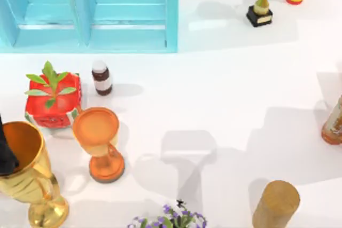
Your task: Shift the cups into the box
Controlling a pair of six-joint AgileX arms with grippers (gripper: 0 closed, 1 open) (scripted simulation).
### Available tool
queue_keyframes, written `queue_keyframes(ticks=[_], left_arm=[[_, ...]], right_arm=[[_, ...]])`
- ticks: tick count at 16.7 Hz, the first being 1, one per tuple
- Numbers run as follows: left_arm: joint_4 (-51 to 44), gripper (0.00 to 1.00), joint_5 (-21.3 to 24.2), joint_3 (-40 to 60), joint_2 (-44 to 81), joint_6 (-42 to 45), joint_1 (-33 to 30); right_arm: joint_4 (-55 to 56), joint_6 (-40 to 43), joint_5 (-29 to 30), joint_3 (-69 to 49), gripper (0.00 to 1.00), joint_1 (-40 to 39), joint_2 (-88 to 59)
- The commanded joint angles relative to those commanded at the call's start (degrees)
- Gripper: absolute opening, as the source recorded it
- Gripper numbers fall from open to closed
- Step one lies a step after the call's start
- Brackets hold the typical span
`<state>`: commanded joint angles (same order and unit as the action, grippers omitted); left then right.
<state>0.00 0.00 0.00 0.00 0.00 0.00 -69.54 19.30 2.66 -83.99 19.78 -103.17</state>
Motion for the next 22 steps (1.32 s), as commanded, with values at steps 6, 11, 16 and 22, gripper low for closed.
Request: queue_keyframes(ticks=[6,11,16,22], left_arm=[[0.0,1.0,0.0,0.0,0.0,0.0,0.0],[0.0,1.0,0.0,0.0,0.0,0.0,0.0],[0.0,1.0,0.0,0.0,0.0,0.0,0.0],[0.0,1.0,0.0,0.0,0.0,0.0,0.0]], right_arm=[[4.2,0.5,-0.2,4.1,0.0,0.6,-0.5],[4.2,0.5,-0.2,4.1,0.3,0.6,-0.5],[4.2,0.5,-0.2,4.1,0.68,0.6,-0.5],[4.2,0.5,-0.2,4.1,1.0,0.6,-0.5]])
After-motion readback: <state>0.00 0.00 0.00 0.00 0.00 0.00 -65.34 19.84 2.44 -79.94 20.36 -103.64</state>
